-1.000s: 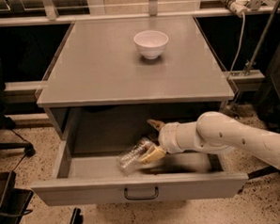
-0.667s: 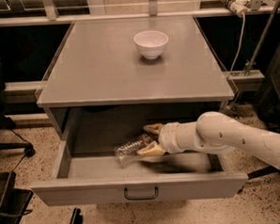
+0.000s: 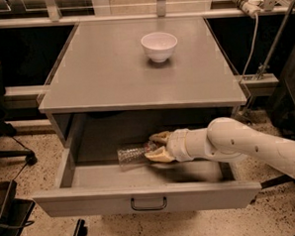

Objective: Pick water bottle from top drawer and place on counter

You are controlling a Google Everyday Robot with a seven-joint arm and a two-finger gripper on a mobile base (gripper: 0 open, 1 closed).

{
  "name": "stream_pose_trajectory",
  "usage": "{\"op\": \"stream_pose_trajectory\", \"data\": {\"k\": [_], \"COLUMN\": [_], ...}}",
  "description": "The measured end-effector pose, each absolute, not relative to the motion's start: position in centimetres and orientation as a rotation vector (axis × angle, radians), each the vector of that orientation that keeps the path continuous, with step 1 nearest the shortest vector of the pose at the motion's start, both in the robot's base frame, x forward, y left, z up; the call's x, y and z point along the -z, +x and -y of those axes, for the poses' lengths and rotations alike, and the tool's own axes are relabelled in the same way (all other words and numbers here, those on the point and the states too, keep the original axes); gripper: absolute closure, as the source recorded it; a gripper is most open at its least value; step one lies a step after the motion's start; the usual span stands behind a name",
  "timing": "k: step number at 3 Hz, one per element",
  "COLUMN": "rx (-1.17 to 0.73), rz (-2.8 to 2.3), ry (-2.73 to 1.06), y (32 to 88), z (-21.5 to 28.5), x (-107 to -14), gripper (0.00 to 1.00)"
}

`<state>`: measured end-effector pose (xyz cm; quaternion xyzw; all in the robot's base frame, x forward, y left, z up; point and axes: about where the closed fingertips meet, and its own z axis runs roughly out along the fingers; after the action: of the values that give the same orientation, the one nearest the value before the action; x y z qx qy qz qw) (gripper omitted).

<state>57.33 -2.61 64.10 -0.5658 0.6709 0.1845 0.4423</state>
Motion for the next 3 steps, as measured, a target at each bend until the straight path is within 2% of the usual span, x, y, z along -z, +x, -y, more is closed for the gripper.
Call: {"op": "stream_pose_trajectory", "data": {"k": [1,3], "rx": [-0.458,-0.455], "rz": [-1.665,-1.677], "ry": [-1.404,-1.418], "y": [57.33,56.54], "z": [2.61,2.84], "x": [-64.1,-64.52], "gripper": [1.0,1.0]}}
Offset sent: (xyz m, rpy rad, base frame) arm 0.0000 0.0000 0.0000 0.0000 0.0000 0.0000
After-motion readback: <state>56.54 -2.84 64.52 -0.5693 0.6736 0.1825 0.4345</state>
